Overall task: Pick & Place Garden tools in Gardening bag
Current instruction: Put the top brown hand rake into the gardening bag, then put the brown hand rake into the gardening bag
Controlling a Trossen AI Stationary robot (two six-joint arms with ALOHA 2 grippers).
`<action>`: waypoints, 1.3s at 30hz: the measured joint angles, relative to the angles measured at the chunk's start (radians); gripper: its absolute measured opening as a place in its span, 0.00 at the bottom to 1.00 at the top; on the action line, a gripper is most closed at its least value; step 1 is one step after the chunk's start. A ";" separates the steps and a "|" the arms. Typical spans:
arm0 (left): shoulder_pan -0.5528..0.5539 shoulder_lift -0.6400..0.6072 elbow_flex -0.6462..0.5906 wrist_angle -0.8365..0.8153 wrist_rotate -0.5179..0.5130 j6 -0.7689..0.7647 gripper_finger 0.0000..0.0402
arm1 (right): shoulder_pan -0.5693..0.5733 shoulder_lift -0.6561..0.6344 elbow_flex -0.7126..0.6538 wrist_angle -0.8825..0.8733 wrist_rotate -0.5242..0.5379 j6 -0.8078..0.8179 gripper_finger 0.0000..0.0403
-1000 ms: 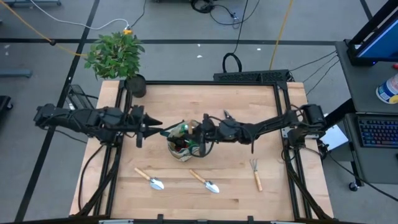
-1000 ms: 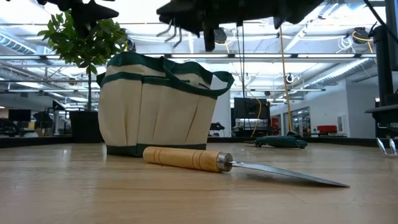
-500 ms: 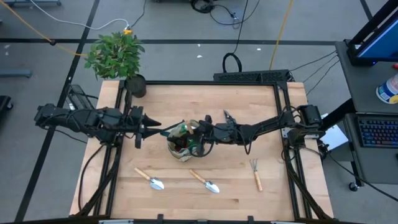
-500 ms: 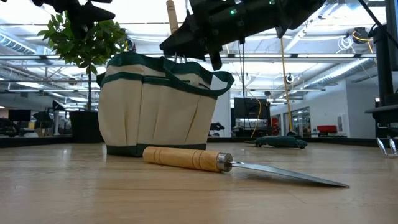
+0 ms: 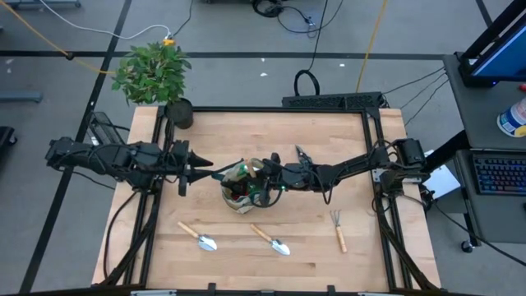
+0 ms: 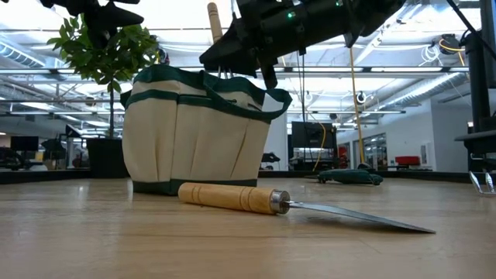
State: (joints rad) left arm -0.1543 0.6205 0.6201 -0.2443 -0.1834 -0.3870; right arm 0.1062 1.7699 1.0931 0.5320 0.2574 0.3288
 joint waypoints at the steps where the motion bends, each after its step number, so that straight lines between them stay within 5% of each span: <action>1: 0.000 0.000 0.000 0.000 0.000 0.000 0.40 | 0.000 0.000 0.000 0.000 0.000 0.000 0.15; 21: 0.000 0.000 0.000 0.002 0.001 -0.002 0.40 | 0.000 0.000 0.000 -0.013 -0.025 0.024 0.31; 29: 0.000 0.000 0.000 0.001 0.020 0.002 0.40 | 0.012 -0.080 0.000 0.003 0.007 -0.187 0.29; 39: 0.000 0.000 0.000 -0.006 0.054 0.023 0.40 | 0.072 -0.343 0.000 -0.546 0.114 -0.150 0.26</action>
State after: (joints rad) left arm -0.1543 0.6205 0.6205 -0.2499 -0.1298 -0.3641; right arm 0.1782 1.4272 1.0931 -0.0145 0.3716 0.1789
